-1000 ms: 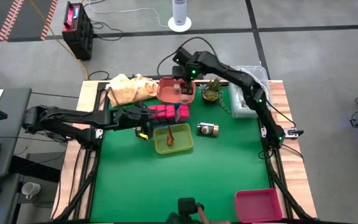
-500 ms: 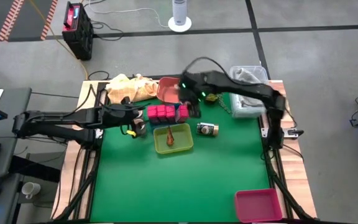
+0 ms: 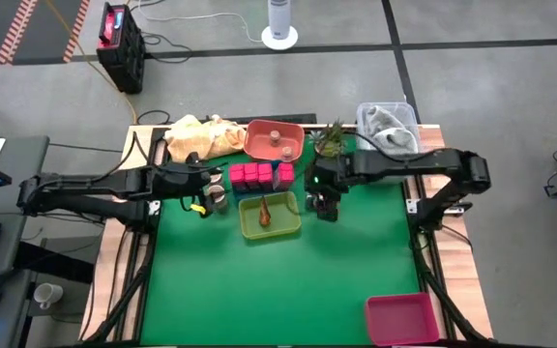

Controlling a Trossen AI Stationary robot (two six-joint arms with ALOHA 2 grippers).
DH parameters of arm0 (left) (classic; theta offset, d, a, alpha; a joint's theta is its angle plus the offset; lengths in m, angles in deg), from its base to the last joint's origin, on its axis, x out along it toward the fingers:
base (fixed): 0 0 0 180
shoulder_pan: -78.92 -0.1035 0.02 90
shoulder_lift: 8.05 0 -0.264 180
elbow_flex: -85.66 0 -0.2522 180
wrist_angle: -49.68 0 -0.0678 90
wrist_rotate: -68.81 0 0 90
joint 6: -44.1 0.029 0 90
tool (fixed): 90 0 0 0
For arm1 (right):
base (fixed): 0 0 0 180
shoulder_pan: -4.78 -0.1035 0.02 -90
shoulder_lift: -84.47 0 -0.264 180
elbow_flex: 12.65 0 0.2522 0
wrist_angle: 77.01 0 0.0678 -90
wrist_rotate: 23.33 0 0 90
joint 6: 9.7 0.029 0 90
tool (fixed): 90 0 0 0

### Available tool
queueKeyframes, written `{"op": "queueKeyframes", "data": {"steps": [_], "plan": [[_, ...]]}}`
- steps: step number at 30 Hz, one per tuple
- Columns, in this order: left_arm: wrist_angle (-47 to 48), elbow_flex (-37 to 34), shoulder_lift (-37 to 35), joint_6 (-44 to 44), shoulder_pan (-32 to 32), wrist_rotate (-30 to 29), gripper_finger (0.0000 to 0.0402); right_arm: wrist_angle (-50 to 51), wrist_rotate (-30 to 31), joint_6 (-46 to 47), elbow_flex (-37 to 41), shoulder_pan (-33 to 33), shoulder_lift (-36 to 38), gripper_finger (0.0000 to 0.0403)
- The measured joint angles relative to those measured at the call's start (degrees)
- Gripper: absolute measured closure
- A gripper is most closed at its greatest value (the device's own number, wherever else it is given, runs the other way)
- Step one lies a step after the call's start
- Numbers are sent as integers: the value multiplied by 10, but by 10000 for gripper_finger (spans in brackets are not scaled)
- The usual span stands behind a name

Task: Sort spices by type
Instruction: Put the gold seasoning can into the pink bin

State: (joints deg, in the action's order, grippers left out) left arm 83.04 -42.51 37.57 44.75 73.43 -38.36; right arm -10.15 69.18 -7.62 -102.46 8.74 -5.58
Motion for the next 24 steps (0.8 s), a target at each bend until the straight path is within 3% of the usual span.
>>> {"op": "queueKeyframes", "data": {"steps": [9, 20, 24], "plan": [[137, 3, 48, -111, 6, 17, 123, -40, 120, 56, 2, -132, 1, 147], [271, 86, 96, -85, 5, 38, 123, -49, 174, 106, 2, -214, 0, 147], [282, 120, 96, -28, 7, 49, 123, -54, 174, 120, 12, -220, 0, 147]]}}
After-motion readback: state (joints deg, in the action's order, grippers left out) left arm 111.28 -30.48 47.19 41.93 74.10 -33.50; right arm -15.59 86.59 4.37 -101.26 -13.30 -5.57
